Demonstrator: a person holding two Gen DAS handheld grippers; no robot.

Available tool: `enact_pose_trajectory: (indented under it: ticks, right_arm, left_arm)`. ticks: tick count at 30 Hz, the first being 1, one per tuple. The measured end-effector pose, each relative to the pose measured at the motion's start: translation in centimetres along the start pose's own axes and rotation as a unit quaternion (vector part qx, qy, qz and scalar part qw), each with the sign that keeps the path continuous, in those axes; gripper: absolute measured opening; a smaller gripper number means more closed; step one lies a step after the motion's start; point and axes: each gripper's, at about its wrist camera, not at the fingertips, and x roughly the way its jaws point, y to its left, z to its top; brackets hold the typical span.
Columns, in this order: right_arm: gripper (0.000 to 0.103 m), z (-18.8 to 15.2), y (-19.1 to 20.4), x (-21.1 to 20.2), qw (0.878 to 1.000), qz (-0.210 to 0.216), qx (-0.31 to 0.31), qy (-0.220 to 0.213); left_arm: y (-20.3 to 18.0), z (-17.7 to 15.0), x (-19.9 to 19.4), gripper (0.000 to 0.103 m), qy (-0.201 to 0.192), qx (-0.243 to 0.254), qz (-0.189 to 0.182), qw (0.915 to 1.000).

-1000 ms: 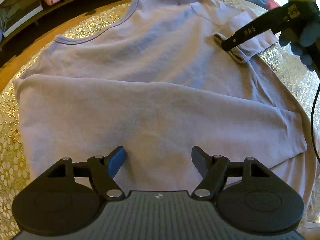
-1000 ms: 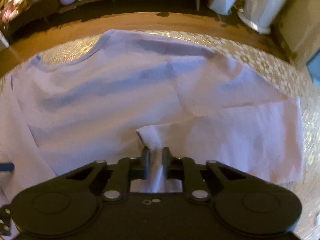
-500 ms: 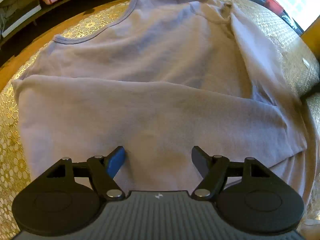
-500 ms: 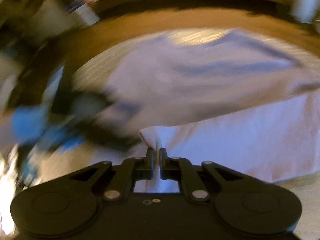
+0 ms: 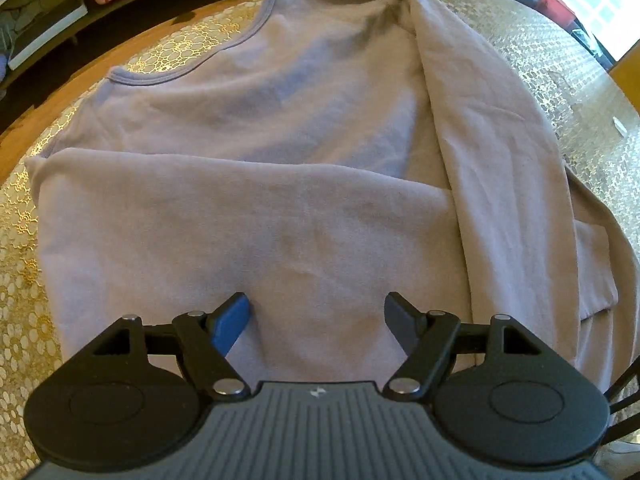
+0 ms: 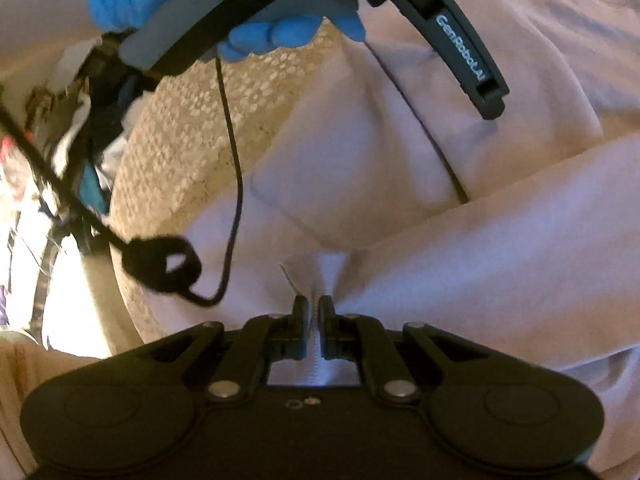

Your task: Fold clothes

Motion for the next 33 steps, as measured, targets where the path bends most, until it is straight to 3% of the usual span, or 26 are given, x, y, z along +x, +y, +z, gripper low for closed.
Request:
enact_pose_trajectory:
  ticks: [8, 13, 16, 20, 26, 30, 33]
  right_arm:
    - [0.103, -1.1, 1.4, 0.8, 1.000, 0.008, -0.016, -0.005]
    - [0.103, -1.8, 3.9, 0.9, 0.997, 0.071, -0.033, -0.016]
    - [0.103, -1.9, 5.7, 1.6, 0.996, 0.068, -0.062, -0.019]
    - [0.103, -1.9, 5.2, 1.5, 0.997, 0.042, -0.049, -0.048]
    - [0.103, -3.1, -0.9, -5.8, 0.991, -0.001, 0.029, -0.127]
    - [0.103, -4.5, -7.0, -12.3, 0.973, -0.048, 0.100, -0.200]
    - [0.103, -4.8, -10.9, -14.6, 0.961, -0.089, 0.132, -0.226]
  left_arm:
    - [-0.7, 0.1, 0.2, 0.077, 0.007, 0.006, 0.017, 0.9998]
    - [-0.8, 0.5, 0.4, 0.077, 0.013, -0.001, 0.024, 0.9996]
    - [-0.8, 0.6, 0.5, 0.077, 0.017, -0.007, 0.025, 0.9995]
    - [-0.7, 0.9, 0.5, 0.077, 0.023, -0.016, 0.025, 0.9993]
    - [-0.4, 1.9, -0.2, 0.077, 0.016, -0.042, 0.007, 0.9989]
    - [-0.3, 4.2, -2.1, 0.077, -0.032, -0.064, -0.023, 0.9972]
    - [-0.9, 7.0, -2.4, 0.077, -0.062, -0.057, -0.026, 0.9962]
